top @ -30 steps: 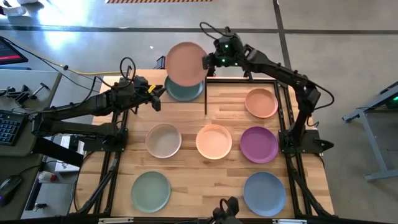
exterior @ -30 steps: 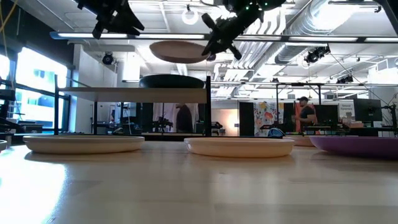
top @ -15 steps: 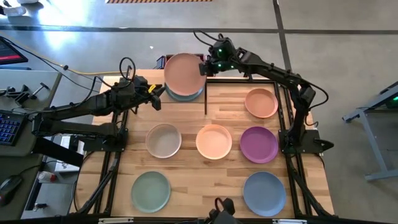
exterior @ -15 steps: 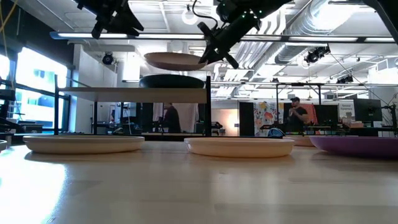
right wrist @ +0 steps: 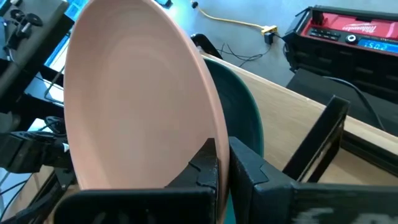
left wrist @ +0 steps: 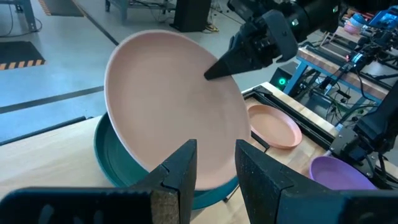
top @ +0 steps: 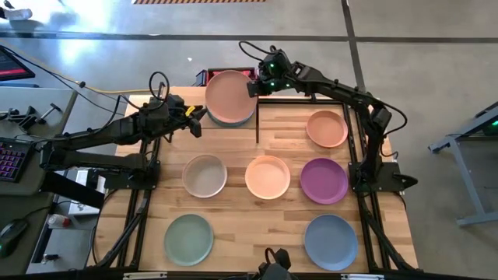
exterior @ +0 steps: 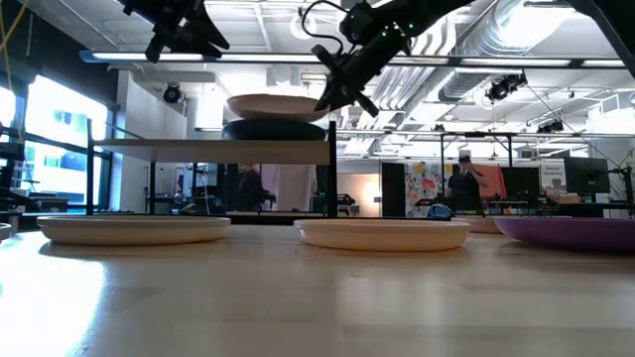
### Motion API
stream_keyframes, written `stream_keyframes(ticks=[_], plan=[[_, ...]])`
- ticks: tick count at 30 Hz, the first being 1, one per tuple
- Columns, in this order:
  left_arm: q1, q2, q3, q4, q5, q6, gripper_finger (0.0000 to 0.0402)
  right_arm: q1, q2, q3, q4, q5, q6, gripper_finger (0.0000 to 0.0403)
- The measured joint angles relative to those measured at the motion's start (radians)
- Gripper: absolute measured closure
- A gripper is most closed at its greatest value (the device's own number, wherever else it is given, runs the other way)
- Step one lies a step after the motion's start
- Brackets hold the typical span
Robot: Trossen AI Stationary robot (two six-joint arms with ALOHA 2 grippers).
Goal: Place and stack plates onto a shelf
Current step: Stack the bottom light brown plate on top the green plate on the shelf
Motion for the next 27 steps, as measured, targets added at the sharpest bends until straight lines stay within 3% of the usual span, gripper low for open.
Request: stream_keyframes(ticks=[20, 27], plan=[[0.0, 0.0, 0.0, 0.0, -0.003, 0.0, 0.0304, 0.016, 0.018, 0.0, 0.021, 0.012, -0.003, 0.0403], [0.0, 0.0, 0.0, 0.0, -0.003, 0.001, 0.0304, 0.018, 0.018, 0.0, 0.021, 0.023, -0.022, 0.0385]])
